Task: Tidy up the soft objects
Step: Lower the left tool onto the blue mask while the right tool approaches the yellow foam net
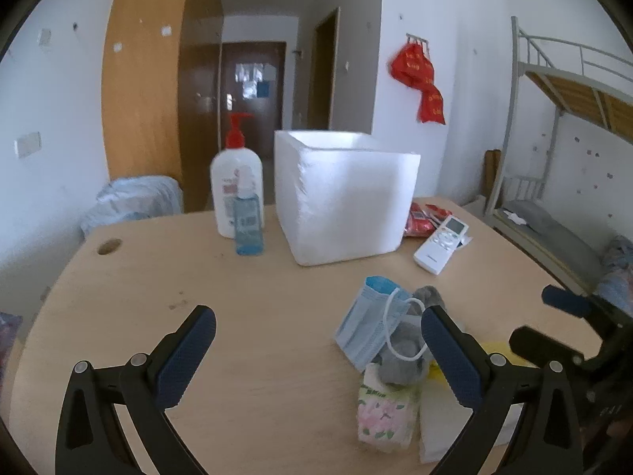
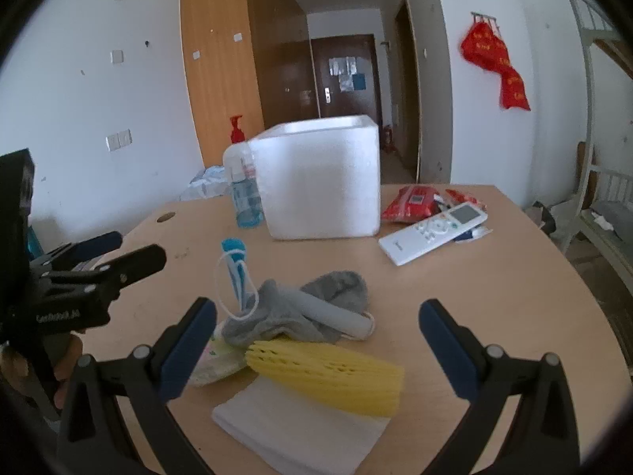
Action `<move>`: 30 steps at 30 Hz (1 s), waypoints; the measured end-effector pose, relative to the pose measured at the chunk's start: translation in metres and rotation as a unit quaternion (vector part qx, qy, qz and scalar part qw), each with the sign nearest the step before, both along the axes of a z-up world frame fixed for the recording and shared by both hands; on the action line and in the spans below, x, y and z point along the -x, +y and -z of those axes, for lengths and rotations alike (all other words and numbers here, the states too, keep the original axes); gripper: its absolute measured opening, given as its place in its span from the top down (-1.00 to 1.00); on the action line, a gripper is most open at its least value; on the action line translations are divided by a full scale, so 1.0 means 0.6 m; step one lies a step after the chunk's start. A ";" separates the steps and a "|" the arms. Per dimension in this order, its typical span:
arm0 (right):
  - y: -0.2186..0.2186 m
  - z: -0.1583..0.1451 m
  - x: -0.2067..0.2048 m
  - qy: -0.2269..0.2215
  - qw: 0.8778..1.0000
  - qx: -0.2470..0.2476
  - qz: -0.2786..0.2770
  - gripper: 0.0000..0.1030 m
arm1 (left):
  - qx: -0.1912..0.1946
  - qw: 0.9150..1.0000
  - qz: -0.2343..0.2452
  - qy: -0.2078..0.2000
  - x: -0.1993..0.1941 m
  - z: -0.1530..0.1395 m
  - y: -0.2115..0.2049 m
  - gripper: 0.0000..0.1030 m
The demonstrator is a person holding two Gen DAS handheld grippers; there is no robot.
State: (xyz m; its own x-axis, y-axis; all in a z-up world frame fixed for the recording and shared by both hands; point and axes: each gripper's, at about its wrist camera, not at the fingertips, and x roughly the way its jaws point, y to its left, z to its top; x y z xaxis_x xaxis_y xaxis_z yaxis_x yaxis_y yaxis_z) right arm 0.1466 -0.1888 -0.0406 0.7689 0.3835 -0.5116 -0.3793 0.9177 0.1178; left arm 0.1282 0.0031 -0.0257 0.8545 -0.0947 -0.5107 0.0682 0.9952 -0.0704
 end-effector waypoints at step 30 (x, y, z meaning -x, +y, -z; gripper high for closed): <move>-0.023 0.071 -0.043 0.089 0.996 0.008 -0.018 -1.00 | 0.048 0.990 0.024 0.128 -0.130 0.075 -0.037 -1.00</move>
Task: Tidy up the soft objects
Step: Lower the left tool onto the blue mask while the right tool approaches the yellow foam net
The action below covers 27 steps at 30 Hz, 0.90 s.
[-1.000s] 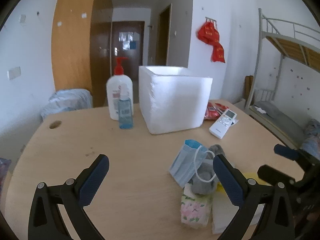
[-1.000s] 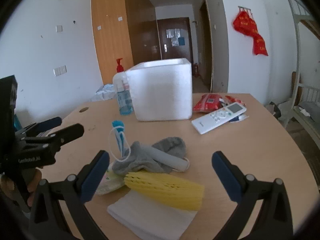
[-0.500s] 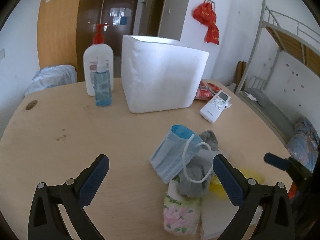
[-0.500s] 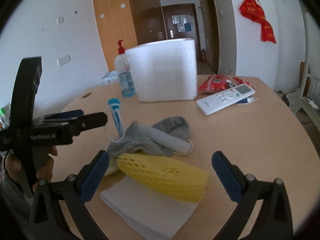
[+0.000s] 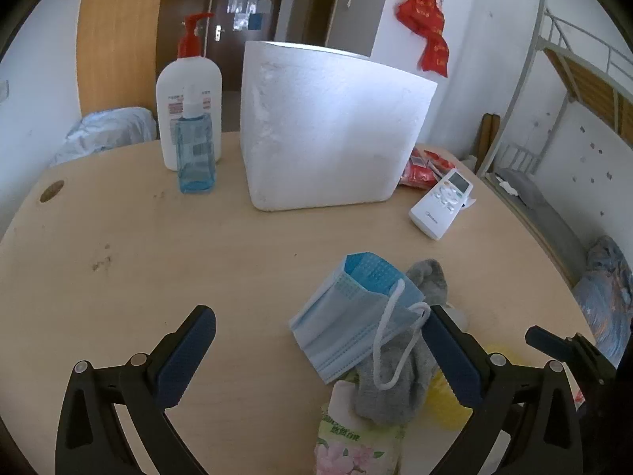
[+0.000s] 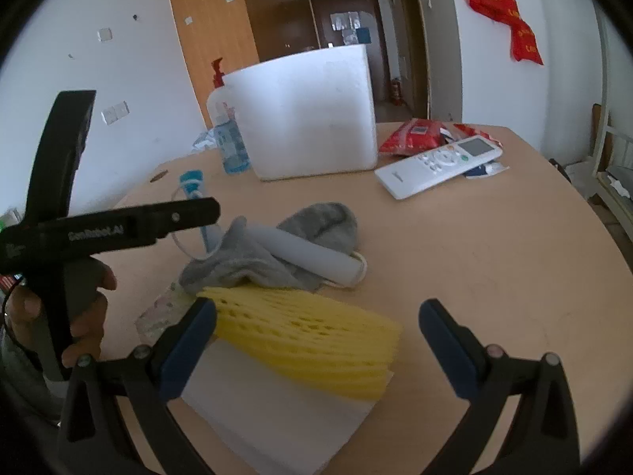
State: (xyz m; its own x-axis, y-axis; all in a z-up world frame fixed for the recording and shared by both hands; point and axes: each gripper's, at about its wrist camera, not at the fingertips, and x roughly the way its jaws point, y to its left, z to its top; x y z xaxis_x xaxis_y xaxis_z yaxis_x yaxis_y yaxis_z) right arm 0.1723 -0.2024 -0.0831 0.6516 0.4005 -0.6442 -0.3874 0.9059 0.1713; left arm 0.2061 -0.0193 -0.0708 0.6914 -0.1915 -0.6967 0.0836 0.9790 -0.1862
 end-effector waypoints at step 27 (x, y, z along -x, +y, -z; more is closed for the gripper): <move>-0.001 0.013 0.004 0.015 1.000 0.013 -0.004 -0.99 | -0.007 0.999 0.041 0.000 0.007 0.018 -0.017 0.67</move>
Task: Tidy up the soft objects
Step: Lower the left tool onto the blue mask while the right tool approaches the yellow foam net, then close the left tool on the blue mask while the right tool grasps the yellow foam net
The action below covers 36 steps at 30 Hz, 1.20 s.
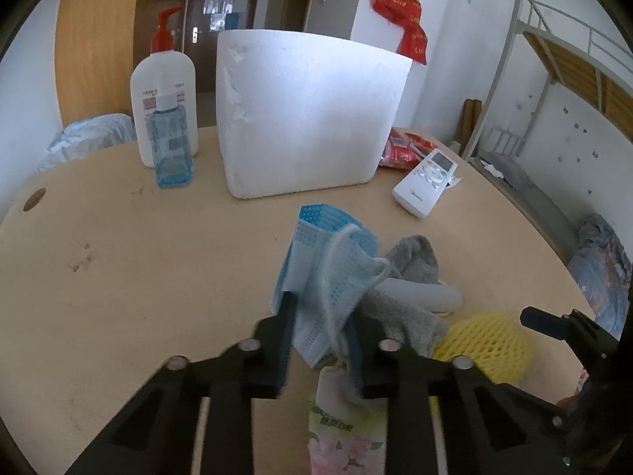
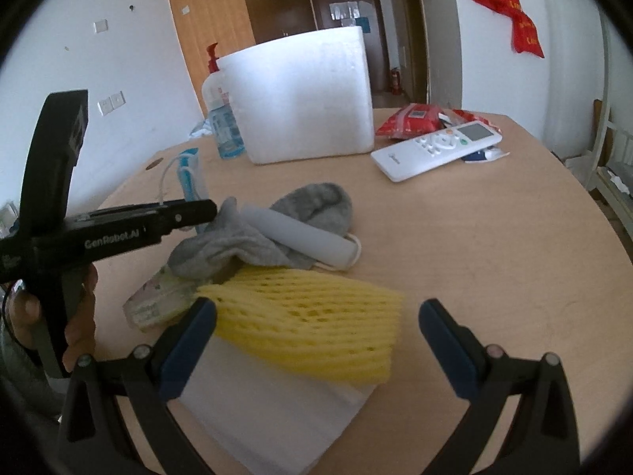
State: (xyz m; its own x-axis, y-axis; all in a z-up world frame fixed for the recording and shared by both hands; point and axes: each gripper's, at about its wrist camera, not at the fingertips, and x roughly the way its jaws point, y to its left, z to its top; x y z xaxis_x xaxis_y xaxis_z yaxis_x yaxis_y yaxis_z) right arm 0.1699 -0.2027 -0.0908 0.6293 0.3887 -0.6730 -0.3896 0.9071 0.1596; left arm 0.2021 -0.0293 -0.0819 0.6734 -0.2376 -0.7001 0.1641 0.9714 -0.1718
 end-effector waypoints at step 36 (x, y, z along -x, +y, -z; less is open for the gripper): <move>0.065 0.023 0.027 -0.005 0.991 0.100 -0.093 -0.05 | 0.011 0.999 0.011 -0.028 0.018 -0.020 0.006 0.86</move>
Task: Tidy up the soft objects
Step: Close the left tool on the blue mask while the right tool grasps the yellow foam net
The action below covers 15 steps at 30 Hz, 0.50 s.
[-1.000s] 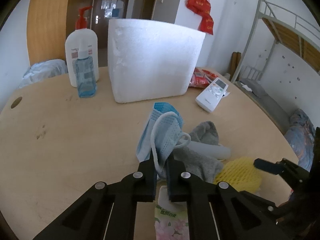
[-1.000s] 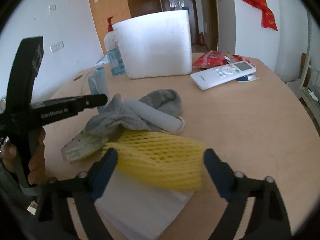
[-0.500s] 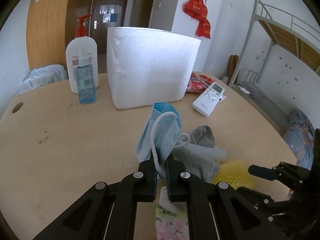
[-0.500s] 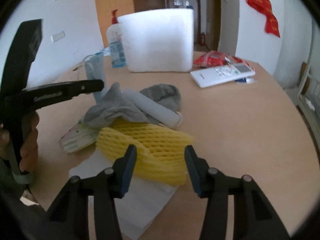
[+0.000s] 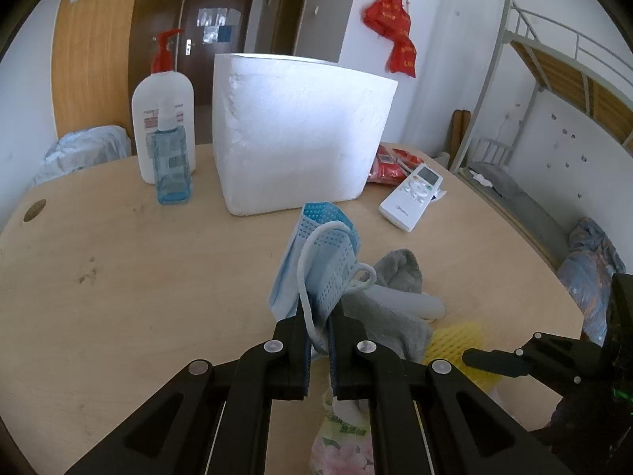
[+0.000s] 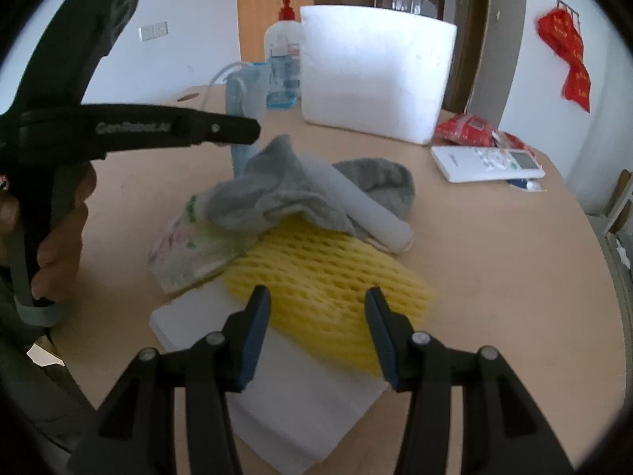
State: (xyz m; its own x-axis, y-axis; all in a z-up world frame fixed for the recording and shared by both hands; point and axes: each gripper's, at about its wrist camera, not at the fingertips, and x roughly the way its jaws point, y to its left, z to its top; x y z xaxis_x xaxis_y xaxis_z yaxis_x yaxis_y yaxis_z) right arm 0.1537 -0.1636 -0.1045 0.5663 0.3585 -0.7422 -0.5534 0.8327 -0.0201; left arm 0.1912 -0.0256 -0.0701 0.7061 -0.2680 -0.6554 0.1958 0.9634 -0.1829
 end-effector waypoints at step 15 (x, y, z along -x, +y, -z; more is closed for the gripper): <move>-0.056 -0.024 -0.005 0.021 0.995 -0.090 0.038 0.72 | 0.003 1.000 -0.001 -0.016 0.010 -0.011 0.004 0.86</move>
